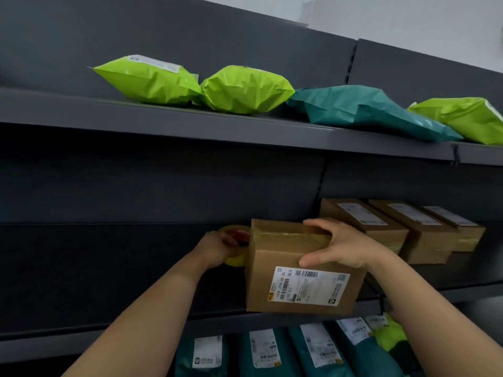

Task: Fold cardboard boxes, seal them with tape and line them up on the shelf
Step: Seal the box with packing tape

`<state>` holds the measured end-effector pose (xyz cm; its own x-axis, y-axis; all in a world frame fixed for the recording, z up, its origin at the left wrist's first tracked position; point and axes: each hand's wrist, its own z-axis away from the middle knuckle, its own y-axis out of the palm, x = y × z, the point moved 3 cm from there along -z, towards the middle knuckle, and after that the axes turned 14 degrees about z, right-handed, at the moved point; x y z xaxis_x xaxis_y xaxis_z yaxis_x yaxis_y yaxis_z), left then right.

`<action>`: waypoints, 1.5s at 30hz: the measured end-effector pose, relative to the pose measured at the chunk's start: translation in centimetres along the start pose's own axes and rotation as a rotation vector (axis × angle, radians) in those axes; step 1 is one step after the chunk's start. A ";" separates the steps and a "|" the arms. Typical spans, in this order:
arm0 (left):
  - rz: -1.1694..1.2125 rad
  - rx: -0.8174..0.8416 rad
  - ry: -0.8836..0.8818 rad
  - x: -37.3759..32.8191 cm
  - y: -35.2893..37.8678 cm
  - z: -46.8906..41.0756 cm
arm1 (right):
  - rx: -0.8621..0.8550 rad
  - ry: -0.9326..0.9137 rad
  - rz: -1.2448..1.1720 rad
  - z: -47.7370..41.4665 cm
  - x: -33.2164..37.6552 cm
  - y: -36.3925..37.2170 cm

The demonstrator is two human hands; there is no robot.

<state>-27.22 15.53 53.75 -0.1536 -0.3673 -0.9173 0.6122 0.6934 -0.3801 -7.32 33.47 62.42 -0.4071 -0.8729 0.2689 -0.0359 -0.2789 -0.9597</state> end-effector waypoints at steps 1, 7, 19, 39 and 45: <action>0.011 -0.017 0.005 0.2 0.0 -0.1 | 0.000 0.004 -0.007 0.0 0.0 0.0; 0.234 -0.144 0.017 1.0 -2.0 1.5 | -0.005 0.023 -0.040 0.2 0.0 0.2; 0.932 -0.268 0.048 -0.5 -10.4 10.5 | -0.010 -0.121 -0.042 -3.3 8.2 2.3; 0.706 0.092 0.233 -8.9 -4.4 19.8 | -0.156 -0.446 -0.589 5.7 7.7 -1.4; 0.639 0.203 0.193 -10.4 -0.7 20.2 | -0.164 -0.493 -0.808 9.5 6.0 -2.2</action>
<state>-10.39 6.32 65.92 0.1613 0.2038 -0.9656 0.7587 0.6001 0.2534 -1.04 25.08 66.90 0.2246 -0.5221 0.8228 -0.2802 -0.8433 -0.4586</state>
